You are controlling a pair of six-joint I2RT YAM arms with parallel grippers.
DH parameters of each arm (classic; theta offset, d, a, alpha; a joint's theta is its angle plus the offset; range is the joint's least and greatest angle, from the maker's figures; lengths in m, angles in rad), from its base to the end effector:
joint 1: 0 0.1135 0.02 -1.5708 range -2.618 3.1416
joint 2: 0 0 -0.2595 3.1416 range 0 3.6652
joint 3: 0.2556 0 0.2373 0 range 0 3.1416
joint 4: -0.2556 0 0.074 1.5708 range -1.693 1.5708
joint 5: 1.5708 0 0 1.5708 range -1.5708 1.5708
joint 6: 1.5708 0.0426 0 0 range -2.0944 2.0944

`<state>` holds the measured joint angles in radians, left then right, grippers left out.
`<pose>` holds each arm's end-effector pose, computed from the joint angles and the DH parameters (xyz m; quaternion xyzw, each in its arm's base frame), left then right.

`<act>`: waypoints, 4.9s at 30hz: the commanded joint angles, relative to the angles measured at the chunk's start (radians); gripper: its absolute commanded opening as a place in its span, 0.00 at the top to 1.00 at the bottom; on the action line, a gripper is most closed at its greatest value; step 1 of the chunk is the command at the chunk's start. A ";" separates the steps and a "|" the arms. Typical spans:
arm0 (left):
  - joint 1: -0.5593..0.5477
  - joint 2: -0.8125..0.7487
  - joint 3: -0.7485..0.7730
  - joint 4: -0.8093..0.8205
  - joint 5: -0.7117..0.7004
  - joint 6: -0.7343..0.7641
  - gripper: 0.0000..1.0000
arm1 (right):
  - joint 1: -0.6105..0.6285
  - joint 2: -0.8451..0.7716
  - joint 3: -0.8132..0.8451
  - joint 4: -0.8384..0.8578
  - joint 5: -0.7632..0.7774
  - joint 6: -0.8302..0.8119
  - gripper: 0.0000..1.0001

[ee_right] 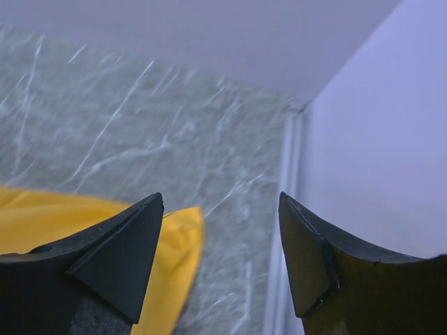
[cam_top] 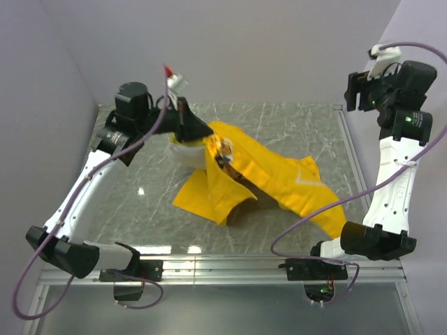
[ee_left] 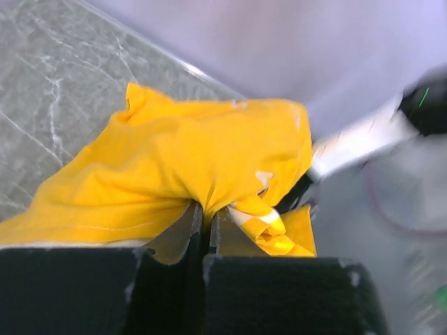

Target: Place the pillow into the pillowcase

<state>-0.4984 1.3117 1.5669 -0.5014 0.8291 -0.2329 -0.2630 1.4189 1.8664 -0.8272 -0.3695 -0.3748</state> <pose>0.2135 -0.1520 0.4553 0.3410 0.6826 -0.4979 0.4121 0.2622 -0.0547 0.4813 -0.1483 0.8067 -0.0285 0.5713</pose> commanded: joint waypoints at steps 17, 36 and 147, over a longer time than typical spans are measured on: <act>0.508 0.784 0.116 0.023 0.087 -0.135 1.00 | 0.229 0.087 -0.229 0.161 0.037 0.082 0.27; 0.761 0.248 -0.665 0.205 0.292 -0.193 0.13 | 0.832 0.175 -0.501 0.111 0.052 0.122 0.07; -0.349 -0.543 -0.972 -0.632 -0.826 1.454 1.00 | 0.441 0.568 -0.451 0.063 0.110 0.036 0.26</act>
<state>-0.9588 0.7471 0.5591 -0.9520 0.0288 1.1347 0.2176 1.9511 1.4216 -0.8421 -0.3908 -0.2790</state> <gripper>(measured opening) 0.011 0.735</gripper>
